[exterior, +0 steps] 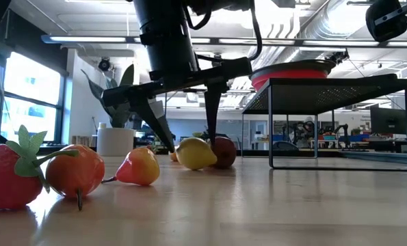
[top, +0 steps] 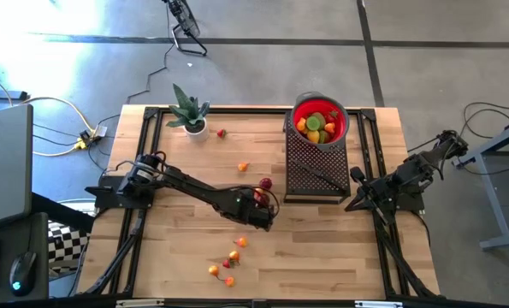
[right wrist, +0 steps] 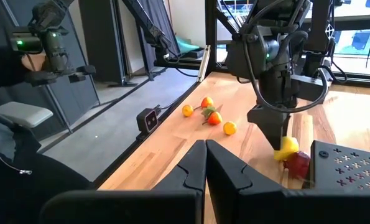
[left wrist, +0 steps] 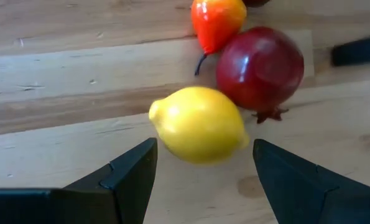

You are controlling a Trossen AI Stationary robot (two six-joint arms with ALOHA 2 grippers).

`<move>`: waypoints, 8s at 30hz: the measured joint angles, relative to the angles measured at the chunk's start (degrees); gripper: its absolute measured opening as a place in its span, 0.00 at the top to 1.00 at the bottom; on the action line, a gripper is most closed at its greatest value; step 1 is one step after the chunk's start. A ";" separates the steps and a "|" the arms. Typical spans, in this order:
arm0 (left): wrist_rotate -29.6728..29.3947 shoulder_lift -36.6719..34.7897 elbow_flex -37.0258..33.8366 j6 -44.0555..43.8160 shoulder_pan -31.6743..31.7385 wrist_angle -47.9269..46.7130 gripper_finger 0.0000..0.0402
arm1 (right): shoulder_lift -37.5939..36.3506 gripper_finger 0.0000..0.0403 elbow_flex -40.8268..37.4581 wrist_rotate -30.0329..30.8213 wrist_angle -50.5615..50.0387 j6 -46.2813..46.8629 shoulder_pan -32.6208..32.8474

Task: Pick & Place Fruit
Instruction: Put the lemon into the strainer bowl on the shelf

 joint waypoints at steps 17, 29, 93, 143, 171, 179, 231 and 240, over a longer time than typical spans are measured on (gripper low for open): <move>12.07 -0.02 9.47 14.92 0.10 -1.39 0.35 | 0.00 0.99 0.00 -0.22 -0.02 0.02 -0.01; 10.17 -0.17 23.23 66.43 0.75 -8.24 0.35 | 0.00 0.99 -0.01 -0.20 -0.02 -0.11 0.00; 8.94 -0.04 21.00 93.22 5.99 -7.79 0.35 | 0.02 0.99 -0.01 4.74 5.13 4.18 -0.01; 17.45 -0.04 21.00 115.64 12.70 -17.79 0.35 | 0.02 0.99 0.00 12.25 4.16 -0.68 0.01; 17.95 0.13 16.63 111.37 12.68 -8.94 0.35 | 0.04 0.99 -0.01 13.68 3.54 -0.26 0.02; 19.87 -0.82 13.45 110.99 12.70 -10.12 0.35 | 0.04 0.99 -0.01 17.25 3.50 -0.24 0.00; 21.24 -4.70 -3.25 106.16 10.43 3.16 0.35 | 0.04 0.99 0.02 18.05 3.05 -0.24 0.02; 23.48 -3.24 -3.34 105.11 10.43 3.58 0.35 | 0.04 0.99 0.02 18.05 2.91 -0.24 -0.01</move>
